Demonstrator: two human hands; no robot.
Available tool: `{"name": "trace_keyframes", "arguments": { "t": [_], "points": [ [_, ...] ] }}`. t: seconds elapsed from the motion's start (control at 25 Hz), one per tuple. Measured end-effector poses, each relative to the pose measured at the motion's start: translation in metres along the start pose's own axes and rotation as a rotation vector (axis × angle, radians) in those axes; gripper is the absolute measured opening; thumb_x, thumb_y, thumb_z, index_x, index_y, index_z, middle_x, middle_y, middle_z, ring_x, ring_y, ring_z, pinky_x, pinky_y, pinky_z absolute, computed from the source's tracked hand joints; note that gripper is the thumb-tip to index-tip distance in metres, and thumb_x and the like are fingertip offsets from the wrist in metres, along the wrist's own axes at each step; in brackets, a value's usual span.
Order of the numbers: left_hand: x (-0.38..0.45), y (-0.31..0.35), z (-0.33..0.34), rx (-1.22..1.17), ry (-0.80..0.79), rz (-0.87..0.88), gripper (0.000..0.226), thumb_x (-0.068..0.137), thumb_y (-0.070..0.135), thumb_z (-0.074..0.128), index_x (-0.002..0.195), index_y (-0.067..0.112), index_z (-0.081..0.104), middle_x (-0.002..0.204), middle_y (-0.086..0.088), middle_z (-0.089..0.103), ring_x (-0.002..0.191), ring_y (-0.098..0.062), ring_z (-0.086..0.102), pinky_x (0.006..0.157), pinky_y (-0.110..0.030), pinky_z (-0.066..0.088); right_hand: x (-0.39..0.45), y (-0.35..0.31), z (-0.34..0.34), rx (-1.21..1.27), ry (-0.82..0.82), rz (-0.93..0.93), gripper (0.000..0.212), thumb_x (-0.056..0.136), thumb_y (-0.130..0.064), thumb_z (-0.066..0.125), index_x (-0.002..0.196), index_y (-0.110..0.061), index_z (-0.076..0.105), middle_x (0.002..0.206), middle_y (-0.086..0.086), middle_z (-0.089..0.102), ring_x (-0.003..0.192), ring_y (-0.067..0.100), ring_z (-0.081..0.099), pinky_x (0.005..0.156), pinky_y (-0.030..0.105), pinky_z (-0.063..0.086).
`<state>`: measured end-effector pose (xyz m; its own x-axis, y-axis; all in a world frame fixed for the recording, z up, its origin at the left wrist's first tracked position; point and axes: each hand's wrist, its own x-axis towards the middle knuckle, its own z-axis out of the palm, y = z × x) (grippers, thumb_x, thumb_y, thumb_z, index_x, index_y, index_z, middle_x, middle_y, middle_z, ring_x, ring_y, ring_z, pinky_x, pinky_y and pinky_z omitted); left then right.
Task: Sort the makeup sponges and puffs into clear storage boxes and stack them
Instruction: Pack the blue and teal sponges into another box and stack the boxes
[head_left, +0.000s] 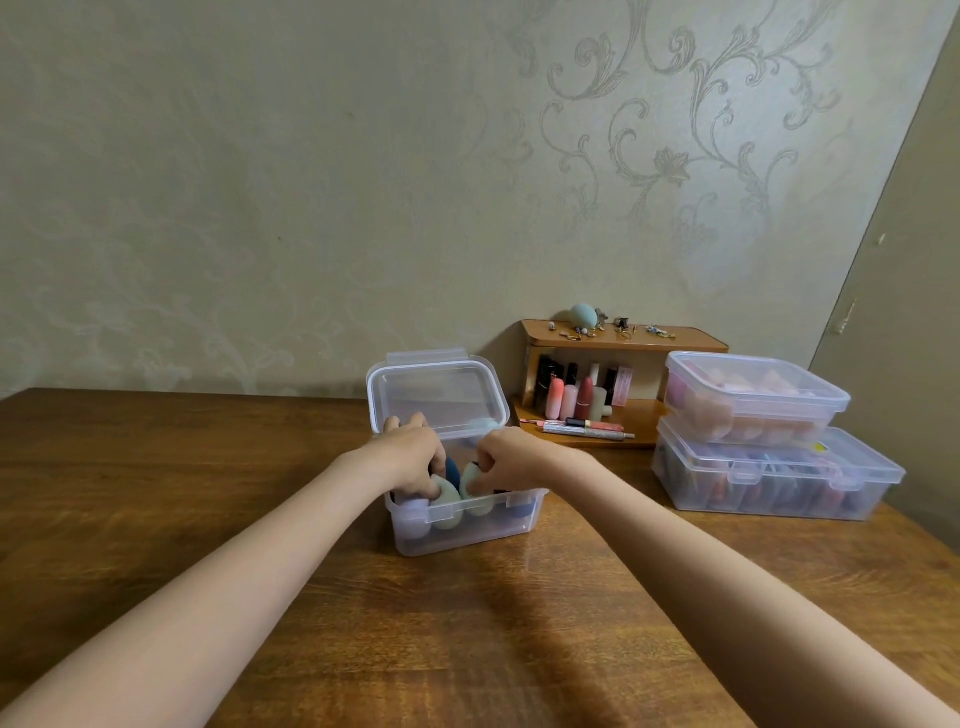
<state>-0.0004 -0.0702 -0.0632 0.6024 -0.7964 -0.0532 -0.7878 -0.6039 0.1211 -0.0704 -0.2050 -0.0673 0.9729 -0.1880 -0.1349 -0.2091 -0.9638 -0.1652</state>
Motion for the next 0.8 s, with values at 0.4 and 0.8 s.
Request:
{"name": "trace_keyframes", "arguments": {
  "t": [0.4, 0.8],
  "points": [
    [-0.002, 0.019, 0.005, 0.013, -0.046, -0.028, 0.04, 0.093, 0.031, 0.052, 0.131, 0.038, 0.045, 0.141, -0.012, 0.027, 0.13, -0.04, 0.024, 0.111, -0.052, 0.021, -0.001, -0.001, -0.025, -0.09, -0.168, 0.04, 0.031, 0.085, -0.012, 0.063, 0.115, -0.007, 0.066, 0.114, 0.011, 0.065, 0.089, 0.015, 0.053, 0.076, 0.019, 0.046],
    [-0.001, 0.014, 0.011, 0.11, -0.015, 0.085, 0.047, 0.093, 0.008, 0.042, 0.133, 0.034, 0.043, 0.152, -0.01, 0.016, 0.139, -0.037, 0.011, 0.111, -0.061, 0.016, -0.013, -0.002, -0.011, -0.113, 0.033, 0.008, 0.033, 0.088, -0.011, 0.06, 0.119, -0.006, 0.05, 0.113, 0.012, 0.058, 0.086, 0.016, 0.045, 0.067, 0.02, 0.039]
  ]
}}
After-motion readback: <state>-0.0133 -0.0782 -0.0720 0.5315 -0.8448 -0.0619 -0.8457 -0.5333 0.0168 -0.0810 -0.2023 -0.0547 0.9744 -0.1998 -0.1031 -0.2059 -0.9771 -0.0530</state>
